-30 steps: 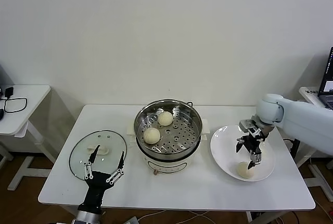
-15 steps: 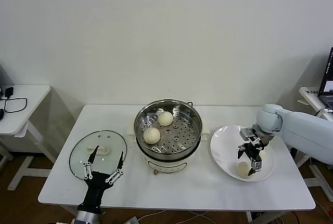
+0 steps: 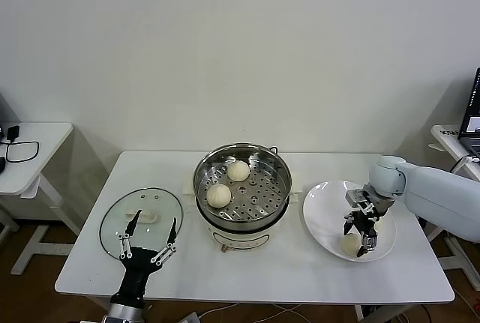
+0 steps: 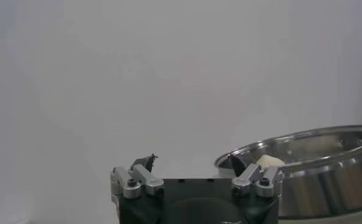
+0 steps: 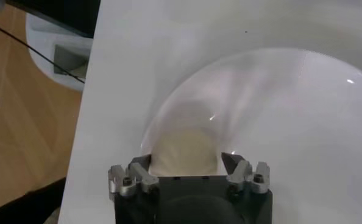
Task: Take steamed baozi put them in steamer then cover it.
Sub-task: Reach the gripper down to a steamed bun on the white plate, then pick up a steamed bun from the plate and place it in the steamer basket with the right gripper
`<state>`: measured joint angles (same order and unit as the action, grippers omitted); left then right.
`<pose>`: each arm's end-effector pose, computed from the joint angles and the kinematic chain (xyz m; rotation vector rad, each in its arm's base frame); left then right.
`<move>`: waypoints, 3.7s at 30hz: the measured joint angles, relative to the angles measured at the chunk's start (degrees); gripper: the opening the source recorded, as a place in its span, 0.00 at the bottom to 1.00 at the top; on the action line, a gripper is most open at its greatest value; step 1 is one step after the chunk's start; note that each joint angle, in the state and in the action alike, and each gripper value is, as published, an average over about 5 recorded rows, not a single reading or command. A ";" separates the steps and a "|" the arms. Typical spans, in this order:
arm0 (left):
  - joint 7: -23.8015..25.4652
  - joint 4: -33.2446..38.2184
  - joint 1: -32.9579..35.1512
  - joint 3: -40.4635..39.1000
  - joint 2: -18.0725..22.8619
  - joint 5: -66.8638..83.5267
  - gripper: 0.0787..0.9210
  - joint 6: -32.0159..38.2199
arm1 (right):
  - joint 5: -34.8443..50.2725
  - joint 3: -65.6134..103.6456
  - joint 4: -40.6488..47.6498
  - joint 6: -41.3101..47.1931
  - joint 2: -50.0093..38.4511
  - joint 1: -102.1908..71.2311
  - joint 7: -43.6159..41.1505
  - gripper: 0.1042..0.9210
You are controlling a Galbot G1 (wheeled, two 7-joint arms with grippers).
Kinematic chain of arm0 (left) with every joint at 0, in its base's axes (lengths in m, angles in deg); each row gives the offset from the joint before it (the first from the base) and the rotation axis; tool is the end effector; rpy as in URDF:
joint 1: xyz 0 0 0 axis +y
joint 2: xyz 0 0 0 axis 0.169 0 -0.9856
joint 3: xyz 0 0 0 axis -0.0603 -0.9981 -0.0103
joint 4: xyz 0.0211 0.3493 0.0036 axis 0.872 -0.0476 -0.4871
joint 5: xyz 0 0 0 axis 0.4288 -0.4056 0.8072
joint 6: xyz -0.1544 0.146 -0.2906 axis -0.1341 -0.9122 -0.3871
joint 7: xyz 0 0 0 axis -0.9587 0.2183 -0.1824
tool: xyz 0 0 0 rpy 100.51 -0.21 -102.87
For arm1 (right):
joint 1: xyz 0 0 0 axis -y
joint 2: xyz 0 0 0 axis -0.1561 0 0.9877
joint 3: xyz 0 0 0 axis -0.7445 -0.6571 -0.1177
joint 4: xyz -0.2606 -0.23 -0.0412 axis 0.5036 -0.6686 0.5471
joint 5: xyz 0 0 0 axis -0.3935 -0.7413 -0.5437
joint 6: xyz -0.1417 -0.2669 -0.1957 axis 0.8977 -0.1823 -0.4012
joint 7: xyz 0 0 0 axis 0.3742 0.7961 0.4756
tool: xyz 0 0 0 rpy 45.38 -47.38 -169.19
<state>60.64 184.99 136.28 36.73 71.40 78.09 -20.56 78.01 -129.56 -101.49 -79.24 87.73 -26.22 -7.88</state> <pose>0.1481 0.0374 -0.3396 0.1823 2.9259 0.3728 0.5104 -0.1668 -0.2319 1.4695 -1.0967 1.1882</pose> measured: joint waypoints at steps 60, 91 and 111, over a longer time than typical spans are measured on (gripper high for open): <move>-0.20 0.46 -0.21 0.02 -0.20 0.29 0.88 0.32 | -16.11 -0.48 -14.66 -44.35 24.25 21.36 1.96 0.65; -0.27 0.18 -0.41 0.27 -0.08 0.70 0.88 0.46 | -27.15 3.04 -13.08 -49.55 26.42 14.18 3.68 0.88; -0.25 0.73 -1.25 -0.81 -0.61 0.63 0.88 -0.14 | -1.17 0.10 -6.71 -26.41 11.20 23.57 0.27 0.88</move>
<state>60.39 185.72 135.03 35.92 70.79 78.72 -20.70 76.85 -129.45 -108.20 -105.65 98.92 -2.66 -7.61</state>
